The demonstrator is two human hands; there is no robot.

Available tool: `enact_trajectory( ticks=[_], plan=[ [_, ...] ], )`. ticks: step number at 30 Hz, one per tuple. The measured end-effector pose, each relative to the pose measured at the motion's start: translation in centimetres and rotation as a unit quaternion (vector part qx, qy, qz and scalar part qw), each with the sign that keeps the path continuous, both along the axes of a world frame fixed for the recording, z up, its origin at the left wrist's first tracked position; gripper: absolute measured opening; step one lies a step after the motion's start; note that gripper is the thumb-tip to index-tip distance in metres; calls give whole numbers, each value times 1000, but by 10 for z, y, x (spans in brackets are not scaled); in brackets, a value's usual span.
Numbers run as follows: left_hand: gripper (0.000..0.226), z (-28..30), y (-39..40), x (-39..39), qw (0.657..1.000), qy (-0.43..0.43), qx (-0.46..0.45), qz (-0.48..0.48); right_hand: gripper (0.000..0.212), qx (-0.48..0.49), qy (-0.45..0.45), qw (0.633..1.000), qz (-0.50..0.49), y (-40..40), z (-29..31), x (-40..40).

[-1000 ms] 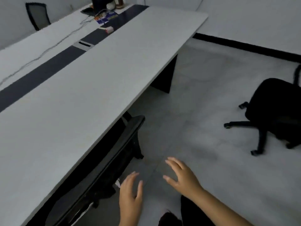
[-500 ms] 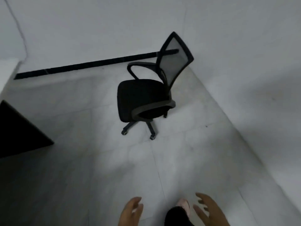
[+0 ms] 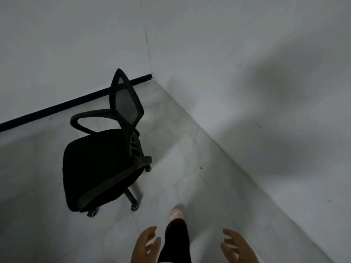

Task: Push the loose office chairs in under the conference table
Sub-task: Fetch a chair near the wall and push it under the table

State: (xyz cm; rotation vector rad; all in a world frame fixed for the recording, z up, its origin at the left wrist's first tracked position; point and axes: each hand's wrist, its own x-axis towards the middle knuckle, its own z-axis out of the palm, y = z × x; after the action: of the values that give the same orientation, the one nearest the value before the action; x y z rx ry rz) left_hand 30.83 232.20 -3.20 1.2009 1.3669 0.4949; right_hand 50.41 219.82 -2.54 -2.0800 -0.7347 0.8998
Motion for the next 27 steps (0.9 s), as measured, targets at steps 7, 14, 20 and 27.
enact_trajectory(
  ticks=[7, 14, 20, 27],
  plan=[
    [22, 10, 172, 107, 999, -36, 11, 4, 59, 42, -16, 999, -15, 150, 1, 116],
    [37, 35, 312, 200, 994, -62, 86, -36, 54, 77, -2, 996, 42, 313, 26, 188],
    [36, 6, 390, 256, 996, -51, 32, 59, 26, 21, 29, 995, 98, 423, 3, 237],
    [23, 15, 534, 314, 973, -45, 97, 205, 62, 76, -17, 953, 294, 628, 17, 316]
  ],
)
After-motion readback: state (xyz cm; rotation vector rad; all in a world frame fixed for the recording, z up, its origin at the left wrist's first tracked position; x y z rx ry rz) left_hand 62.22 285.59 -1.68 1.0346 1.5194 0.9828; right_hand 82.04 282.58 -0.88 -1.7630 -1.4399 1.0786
